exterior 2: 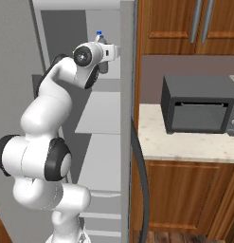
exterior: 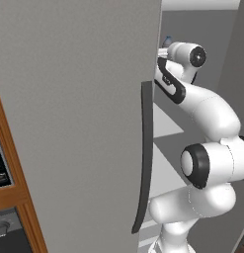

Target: Take the bottled waters from the counter and place them in the freezer to freeze. Close the freezer door after placing the bottles.

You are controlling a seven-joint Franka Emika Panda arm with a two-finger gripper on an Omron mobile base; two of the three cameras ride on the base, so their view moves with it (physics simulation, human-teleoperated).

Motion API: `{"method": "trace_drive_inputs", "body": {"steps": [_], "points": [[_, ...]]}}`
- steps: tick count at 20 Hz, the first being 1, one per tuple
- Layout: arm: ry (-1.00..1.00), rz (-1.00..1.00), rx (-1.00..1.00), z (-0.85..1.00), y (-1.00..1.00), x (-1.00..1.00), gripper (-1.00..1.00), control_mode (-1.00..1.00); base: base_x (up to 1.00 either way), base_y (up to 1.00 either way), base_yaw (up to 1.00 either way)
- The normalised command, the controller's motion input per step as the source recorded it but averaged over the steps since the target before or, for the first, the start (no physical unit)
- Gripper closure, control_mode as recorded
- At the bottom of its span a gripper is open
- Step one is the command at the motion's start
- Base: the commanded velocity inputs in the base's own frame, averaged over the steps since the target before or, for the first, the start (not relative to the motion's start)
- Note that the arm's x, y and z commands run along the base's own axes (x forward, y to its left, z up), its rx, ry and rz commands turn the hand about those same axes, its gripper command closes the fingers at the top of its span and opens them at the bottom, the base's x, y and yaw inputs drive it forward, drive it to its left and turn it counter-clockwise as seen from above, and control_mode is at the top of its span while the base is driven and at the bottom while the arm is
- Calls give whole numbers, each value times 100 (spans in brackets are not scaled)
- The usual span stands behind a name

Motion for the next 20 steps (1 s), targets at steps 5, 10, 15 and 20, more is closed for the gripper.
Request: {"method": "trace_drive_inputs", "body": {"steps": [5, 10, 15, 20], "points": [[0, 0, 0, 0, 0, -6, -100, -100, 0, 0, 0], [3, -6, 0, 0, 0, -43, -100, -100, 0, 0, 0], [2, -9, 0, 8, 0, -87, -100, -100, 0, 0, 0], [1, -4, 3, 5, 0, -100, -100, -100, 0, 0, 0]]}}
